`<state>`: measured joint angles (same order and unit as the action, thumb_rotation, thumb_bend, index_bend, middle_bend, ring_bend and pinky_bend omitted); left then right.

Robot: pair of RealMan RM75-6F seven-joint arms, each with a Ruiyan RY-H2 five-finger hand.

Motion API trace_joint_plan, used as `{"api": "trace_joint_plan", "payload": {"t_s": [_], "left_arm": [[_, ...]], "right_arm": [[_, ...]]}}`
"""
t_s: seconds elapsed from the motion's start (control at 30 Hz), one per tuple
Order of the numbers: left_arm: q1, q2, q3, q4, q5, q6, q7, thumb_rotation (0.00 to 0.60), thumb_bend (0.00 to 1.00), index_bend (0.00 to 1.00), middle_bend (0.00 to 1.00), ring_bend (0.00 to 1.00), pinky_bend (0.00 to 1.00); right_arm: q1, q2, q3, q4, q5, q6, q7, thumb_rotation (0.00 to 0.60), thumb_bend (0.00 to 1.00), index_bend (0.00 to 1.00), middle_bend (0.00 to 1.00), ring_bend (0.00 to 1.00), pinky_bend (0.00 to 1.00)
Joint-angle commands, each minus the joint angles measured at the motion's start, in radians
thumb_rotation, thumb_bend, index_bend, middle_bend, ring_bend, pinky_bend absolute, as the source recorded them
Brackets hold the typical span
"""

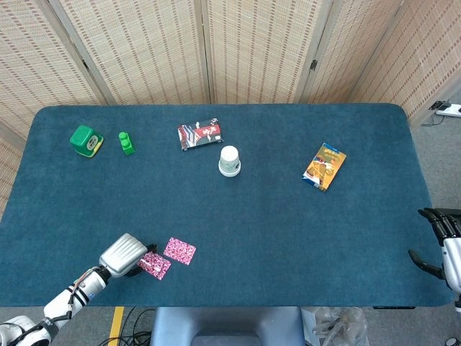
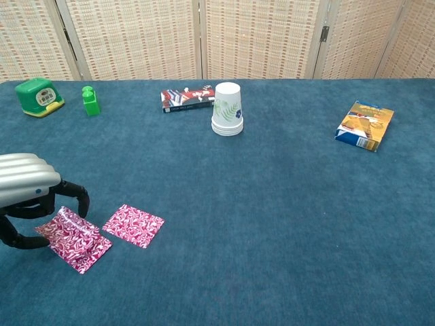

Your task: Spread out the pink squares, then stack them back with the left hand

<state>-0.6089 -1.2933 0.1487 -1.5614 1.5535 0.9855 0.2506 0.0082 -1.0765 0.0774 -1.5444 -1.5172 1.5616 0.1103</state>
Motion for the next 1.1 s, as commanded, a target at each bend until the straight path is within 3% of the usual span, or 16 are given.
{"api": "trace_joint_plan", "payload": {"t_s": [0.03, 1.1], "left_arm": [[0.001, -0.013, 0.001, 0.012, 0.009, -0.008, 0.009, 0.600, 0.30, 0.41, 0.99, 0.93, 1.00], [0.035, -0.058, -0.040, 0.009, -0.060, -0.039, 0.075, 0.600, 0.30, 0.39, 0.99, 0.93, 1.00]], "right_arm": [[0.000, 0.001, 0.000, -0.001, -0.001, 0.002, -0.001, 0.600, 0.25, 0.16, 0.21, 0.19, 0.28], [-0.009, 0.009, -0.001, -0.005, -0.001, 0.016, 0.003, 0.600, 0.25, 0.16, 0.21, 0.19, 0.28]]}}
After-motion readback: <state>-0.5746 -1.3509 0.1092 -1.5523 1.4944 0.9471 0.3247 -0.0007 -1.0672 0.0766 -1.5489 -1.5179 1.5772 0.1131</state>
